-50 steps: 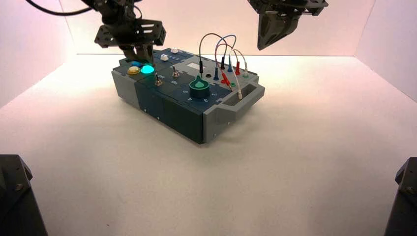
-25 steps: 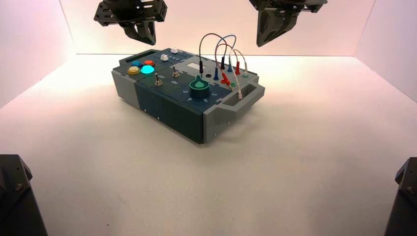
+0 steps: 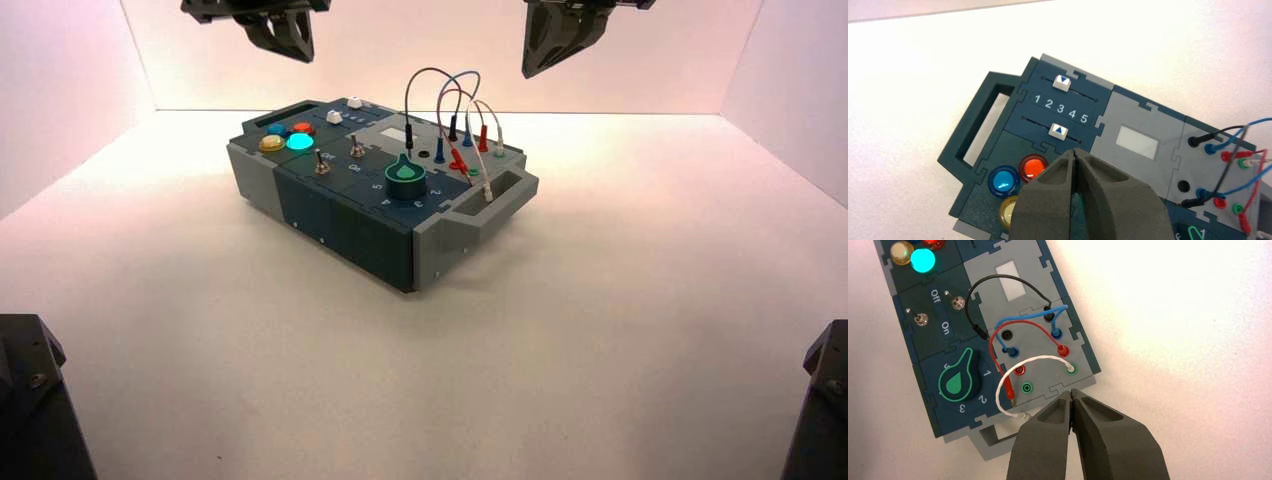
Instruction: Push the green button with the left gripper.
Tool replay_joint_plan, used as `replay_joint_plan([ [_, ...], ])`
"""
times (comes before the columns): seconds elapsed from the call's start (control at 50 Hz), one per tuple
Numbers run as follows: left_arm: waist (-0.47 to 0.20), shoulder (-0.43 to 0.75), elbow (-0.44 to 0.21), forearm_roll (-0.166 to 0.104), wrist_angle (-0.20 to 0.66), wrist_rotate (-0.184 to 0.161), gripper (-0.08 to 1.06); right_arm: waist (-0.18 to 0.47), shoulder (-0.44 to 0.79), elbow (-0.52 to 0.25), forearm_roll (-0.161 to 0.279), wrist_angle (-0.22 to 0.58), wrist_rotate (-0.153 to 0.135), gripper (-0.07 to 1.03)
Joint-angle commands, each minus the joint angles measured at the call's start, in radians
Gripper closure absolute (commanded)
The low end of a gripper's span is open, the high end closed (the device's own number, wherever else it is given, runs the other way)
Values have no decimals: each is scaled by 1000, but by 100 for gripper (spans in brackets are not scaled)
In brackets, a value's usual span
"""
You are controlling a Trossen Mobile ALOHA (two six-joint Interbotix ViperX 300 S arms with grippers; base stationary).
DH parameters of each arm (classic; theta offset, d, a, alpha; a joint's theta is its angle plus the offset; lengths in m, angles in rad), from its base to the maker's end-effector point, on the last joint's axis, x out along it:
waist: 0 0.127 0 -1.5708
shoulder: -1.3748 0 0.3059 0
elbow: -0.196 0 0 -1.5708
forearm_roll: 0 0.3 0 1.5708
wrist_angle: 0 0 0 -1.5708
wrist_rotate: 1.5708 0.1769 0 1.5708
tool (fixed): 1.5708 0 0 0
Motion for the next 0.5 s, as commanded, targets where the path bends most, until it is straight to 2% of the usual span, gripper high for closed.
replay_joint_plan([
  [0.02, -5, -57, 3, 8, 2, 6, 101, -6, -31, -18, 0, -8, -2, 98],
  [0.3, -5, -129, 43, 11, 2, 8, 101, -6, -44, -15, 0, -9, -2, 98],
  [0.5, 2, -204, 97, 12, 2, 9, 101, -6, -63, -5, 0, -11, -2, 98],
])
